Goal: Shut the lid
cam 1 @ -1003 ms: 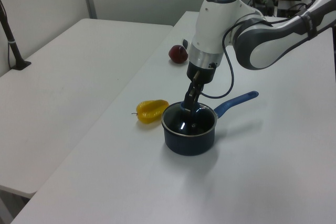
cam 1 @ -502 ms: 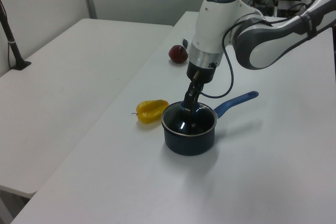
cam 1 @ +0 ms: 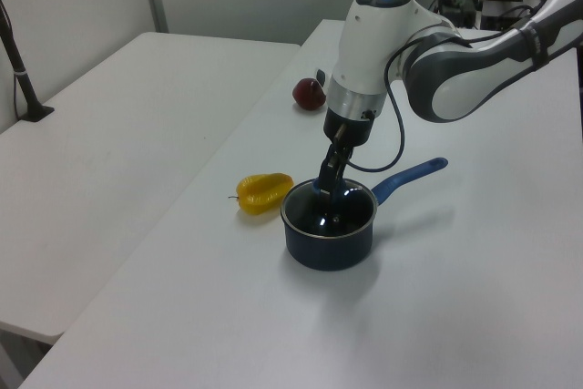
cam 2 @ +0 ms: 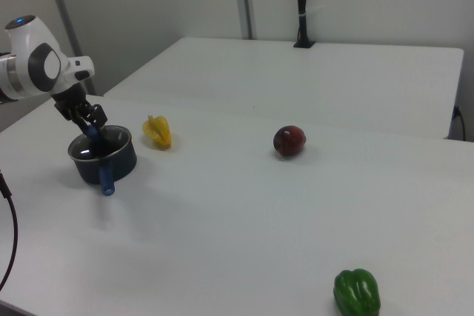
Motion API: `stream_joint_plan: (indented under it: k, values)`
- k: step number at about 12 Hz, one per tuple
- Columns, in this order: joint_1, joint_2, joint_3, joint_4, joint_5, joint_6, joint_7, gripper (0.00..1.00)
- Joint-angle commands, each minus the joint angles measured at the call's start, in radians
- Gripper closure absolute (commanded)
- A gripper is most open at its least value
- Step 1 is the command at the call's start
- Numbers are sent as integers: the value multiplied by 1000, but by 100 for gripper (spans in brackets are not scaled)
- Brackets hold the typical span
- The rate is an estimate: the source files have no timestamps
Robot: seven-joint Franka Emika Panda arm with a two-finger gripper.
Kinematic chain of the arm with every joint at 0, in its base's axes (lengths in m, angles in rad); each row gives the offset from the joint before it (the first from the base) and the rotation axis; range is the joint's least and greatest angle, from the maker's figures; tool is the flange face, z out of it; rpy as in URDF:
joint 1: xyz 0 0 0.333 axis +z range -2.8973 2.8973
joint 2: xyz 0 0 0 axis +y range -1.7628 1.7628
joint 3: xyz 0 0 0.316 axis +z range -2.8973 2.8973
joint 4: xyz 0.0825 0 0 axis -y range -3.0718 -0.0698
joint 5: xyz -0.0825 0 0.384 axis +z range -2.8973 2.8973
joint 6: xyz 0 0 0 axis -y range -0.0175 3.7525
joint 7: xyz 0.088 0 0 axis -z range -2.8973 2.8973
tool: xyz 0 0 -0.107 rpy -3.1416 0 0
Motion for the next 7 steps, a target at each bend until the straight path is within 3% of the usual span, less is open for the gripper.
stream_joint_plan:
  k: [1, 4, 7]
  values:
    - [8, -9, -11, 20, -4, -1, 2, 0]
    - [-22, -77, -26, 13, -7, -25, -5, 0]
    - [-163, -149, -26, 9, -9, -140, -105, 0]
